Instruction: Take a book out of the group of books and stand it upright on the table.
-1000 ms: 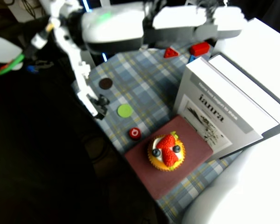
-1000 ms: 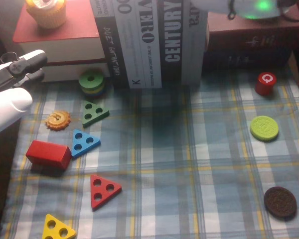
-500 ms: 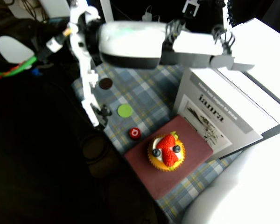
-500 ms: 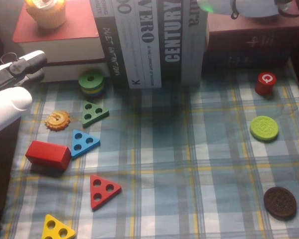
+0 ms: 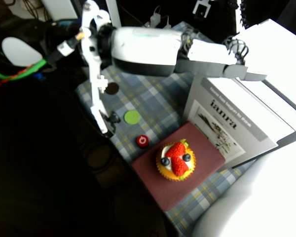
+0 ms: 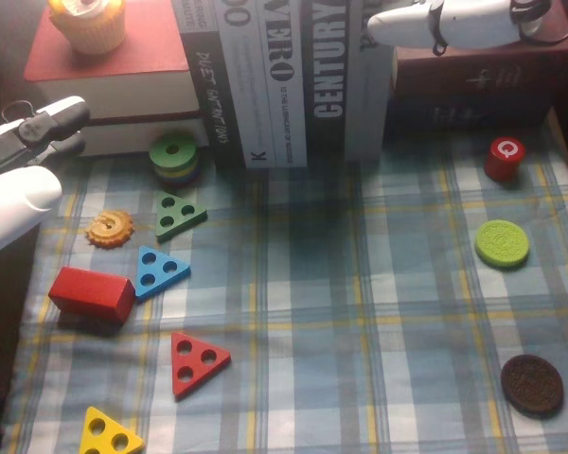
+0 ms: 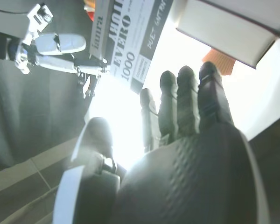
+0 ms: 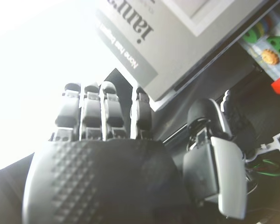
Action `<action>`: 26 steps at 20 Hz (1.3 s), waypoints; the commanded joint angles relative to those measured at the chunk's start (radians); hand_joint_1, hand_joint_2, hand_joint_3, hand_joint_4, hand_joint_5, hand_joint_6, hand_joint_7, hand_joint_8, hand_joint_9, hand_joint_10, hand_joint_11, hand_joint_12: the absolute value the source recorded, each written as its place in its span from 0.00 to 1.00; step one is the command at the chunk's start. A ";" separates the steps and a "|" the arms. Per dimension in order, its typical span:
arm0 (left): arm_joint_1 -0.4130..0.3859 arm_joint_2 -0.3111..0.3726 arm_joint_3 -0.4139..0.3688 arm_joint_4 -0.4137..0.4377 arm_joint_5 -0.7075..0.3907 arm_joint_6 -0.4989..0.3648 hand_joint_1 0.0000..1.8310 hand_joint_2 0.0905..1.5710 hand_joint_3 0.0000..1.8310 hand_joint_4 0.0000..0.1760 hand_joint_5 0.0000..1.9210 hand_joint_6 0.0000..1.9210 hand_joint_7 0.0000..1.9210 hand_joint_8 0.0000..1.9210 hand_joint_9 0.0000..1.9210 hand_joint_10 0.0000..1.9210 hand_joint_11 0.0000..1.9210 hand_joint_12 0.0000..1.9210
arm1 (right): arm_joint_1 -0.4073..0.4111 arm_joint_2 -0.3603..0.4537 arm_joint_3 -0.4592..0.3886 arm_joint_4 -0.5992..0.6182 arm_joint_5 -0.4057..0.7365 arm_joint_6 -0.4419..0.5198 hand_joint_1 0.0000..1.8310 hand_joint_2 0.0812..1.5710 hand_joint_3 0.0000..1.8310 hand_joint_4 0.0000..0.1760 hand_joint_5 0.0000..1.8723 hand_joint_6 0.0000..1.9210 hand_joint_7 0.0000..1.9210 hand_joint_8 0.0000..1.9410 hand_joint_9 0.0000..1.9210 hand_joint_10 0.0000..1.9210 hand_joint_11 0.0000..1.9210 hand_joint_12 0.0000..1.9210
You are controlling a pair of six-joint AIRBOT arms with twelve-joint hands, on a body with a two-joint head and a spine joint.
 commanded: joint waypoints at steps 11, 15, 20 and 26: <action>-0.004 -0.007 0.007 0.003 -0.127 -0.020 0.12 0.87 0.00 0.99 0.17 0.00 0.15 0.00 0.09 0.00 0.00 0.00 | -0.071 0.069 -0.088 -0.019 0.141 -0.002 0.00 0.73 0.00 1.00 0.11 0.00 0.00 0.00 0.00 0.00 0.00 0.00; -0.004 -0.008 0.007 0.002 -0.128 -0.024 0.13 0.88 0.00 0.84 0.17 0.00 0.15 0.00 0.09 0.00 0.00 0.00 | -0.126 0.109 -0.143 -0.021 0.216 0.021 0.00 0.75 0.00 1.00 0.13 0.01 0.00 0.00 0.00 0.00 0.00 0.00; -0.004 -0.009 0.006 0.000 -0.130 -0.029 0.14 0.88 0.00 0.77 0.18 0.00 0.16 0.00 0.10 0.00 0.00 0.00 | -0.167 0.118 -0.148 -0.047 0.238 0.106 0.00 0.75 0.00 1.00 0.12 0.00 0.00 0.00 0.00 0.00 0.01 0.00; -0.001 -0.009 0.006 -0.001 -0.137 -0.039 0.14 0.88 0.00 0.76 0.18 0.00 0.16 0.00 0.10 0.00 0.00 0.00 | -0.239 0.121 -0.152 -0.057 0.256 0.198 0.00 0.75 0.00 1.00 0.13 0.01 0.00 0.00 0.00 0.00 0.00 0.00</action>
